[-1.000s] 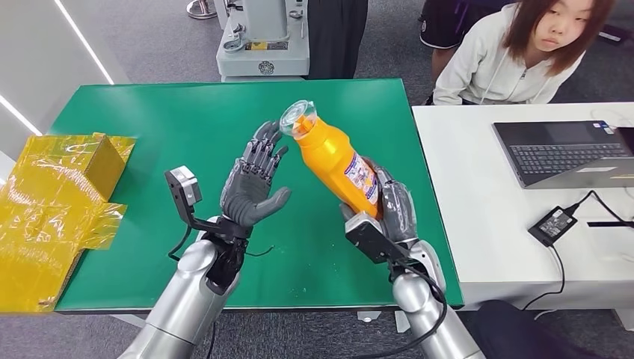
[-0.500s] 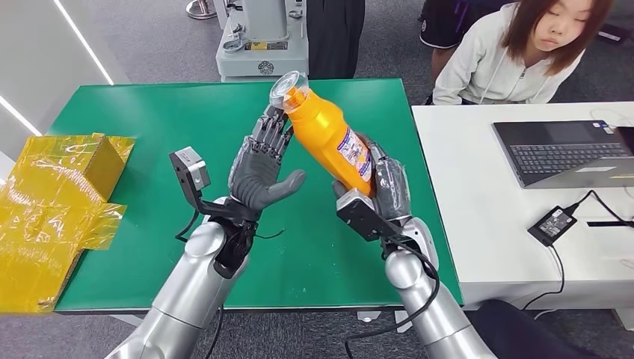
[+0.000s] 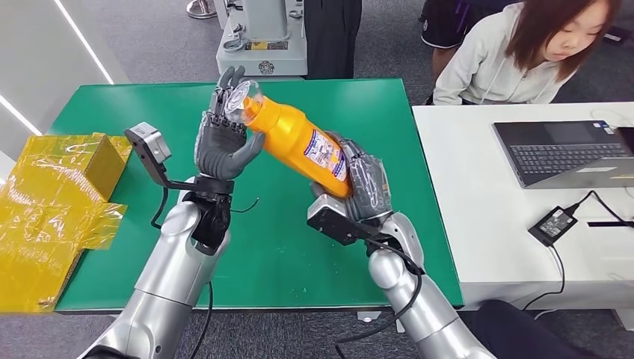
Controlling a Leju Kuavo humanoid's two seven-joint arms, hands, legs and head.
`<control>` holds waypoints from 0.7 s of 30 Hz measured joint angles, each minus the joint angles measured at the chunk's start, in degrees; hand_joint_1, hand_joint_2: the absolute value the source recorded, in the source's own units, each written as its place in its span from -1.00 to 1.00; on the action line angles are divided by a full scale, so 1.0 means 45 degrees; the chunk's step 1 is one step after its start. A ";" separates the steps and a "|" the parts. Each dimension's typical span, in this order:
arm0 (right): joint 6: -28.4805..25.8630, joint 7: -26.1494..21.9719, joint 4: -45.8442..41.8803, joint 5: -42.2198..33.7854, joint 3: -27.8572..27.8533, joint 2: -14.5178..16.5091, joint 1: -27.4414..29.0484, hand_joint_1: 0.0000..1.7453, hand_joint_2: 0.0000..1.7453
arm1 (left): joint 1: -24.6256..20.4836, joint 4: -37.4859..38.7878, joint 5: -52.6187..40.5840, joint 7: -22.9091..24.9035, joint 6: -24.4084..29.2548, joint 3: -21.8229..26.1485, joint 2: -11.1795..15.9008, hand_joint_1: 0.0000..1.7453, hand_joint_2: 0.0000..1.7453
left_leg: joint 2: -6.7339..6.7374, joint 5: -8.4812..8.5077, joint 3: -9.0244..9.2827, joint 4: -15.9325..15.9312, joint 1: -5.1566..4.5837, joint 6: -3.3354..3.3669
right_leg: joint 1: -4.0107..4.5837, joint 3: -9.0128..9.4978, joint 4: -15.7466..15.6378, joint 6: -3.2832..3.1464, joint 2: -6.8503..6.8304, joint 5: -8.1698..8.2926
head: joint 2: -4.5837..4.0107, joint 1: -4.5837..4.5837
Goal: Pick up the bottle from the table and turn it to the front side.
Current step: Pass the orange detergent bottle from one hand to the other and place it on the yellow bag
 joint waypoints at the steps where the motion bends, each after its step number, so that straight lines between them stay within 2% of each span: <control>1: 0.0005 0.0040 0.0046 0.0038 0.0085 0.0000 -0.0031 1.00 1.00 | -0.0008 0.0061 0.0030 0.0012 -0.0051 0.0079 0.0001 -1.00 1.00 | 0.0000 0.0000 -0.0001 0.0000 0.0000 0.0000 | 0.0000 0.0000 0.0000 0.0000 0.0000 0.0000 | 0.0000 0.0000; 10: 0.0104 0.0045 0.1844 -0.0344 0.0733 0.0193 -0.0821 1.00 1.00 | 0.0018 0.0386 0.0289 0.0573 -0.1133 0.0364 0.0011 -1.00 1.00 | 0.0000 0.0000 0.0001 0.0000 0.0001 0.0000 | 0.0001 -0.0001 0.0001 0.0000 0.0001 0.0000 | 0.0000 -0.0001; 15: 0.0024 -0.0132 0.2916 -0.0496 0.0817 0.0288 -0.1230 1.00 1.00 | 0.0169 0.0391 0.0516 0.0695 -0.1404 0.0363 0.0012 -1.00 1.00 | 0.0001 0.0000 0.0001 0.0000 0.0001 0.0000 | 0.0001 -0.0003 0.0000 0.0000 0.0001 0.0000 | 0.0000 0.0000; 21: -0.0147 -0.0279 0.3703 -0.0596 0.0810 0.0316 -0.1424 1.00 1.00 | 0.0479 -0.0011 0.0929 0.1218 -0.2272 0.0239 -0.0028 -1.00 1.00 | 0.0000 -0.0001 -0.0001 0.0001 0.0000 0.0000 | 0.0000 -0.0004 -0.0006 0.0000 0.0004 0.0000 | 0.0000 0.0000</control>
